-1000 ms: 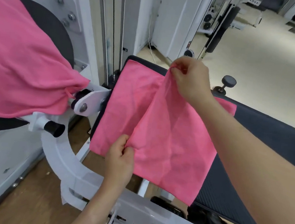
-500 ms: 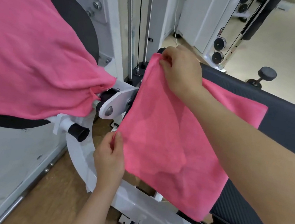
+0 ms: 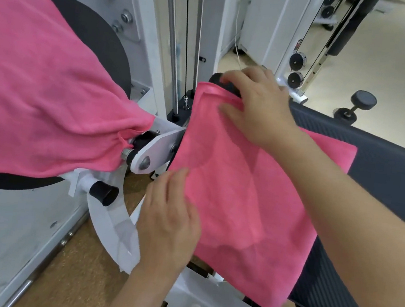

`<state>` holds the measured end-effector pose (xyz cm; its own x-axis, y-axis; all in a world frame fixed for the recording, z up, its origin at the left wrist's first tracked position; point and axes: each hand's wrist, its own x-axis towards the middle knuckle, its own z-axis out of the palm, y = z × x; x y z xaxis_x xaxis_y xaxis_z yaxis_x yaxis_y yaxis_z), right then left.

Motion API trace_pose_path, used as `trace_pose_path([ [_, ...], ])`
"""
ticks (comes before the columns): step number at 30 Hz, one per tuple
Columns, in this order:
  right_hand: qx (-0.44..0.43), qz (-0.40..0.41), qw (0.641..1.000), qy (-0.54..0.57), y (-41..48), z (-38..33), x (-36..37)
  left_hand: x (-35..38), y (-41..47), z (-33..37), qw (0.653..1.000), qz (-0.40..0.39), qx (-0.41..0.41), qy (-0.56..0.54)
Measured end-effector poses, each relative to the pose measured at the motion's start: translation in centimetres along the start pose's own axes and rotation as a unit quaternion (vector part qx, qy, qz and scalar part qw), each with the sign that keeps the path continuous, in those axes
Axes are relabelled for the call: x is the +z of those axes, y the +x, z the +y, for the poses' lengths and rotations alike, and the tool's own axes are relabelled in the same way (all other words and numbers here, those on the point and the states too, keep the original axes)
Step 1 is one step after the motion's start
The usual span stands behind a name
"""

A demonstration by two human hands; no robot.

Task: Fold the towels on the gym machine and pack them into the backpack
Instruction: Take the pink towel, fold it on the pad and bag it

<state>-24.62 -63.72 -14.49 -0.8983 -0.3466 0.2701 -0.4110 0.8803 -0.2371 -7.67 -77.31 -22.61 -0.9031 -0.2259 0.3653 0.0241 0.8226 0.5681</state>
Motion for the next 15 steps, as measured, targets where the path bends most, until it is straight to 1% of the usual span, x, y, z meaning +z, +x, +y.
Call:
trace_pose_path([
  [2,0.039,-0.017,0.999,0.001,-2.3,1.7,-1.9,0.4,2.1,1.7,0.997,-0.005,0.076,-0.028],
  [3,0.057,-0.032,0.998,0.002,-3.6,2.6,-2.9,0.7,3.6,2.4,0.994,-0.008,0.097,-0.04],
  [5,0.088,-0.058,0.994,-0.008,-5.8,4.5,-4.8,1.5,7.1,3.5,0.993,-0.005,0.111,-0.044],
  [7,0.114,-0.081,0.99,-0.023,-7.3,6.0,-6.3,2.2,10.5,4.1,0.995,0.002,0.103,-0.019],
  [10,0.149,-0.122,0.981,-0.024,-8.6,7.7,-7.7,3.0,14.4,3.7,0.997,-0.019,0.07,0.032],
  [12,0.164,-0.136,0.977,-0.02,-9.2,8.6,-8.2,3.1,16.0,3.0,0.997,-0.048,0.04,0.054],
  [15,0.18,-0.131,0.975,-0.01,-9.7,9.5,-8.5,2.9,17.0,2.4,0.992,-0.104,0.026,0.063],
])
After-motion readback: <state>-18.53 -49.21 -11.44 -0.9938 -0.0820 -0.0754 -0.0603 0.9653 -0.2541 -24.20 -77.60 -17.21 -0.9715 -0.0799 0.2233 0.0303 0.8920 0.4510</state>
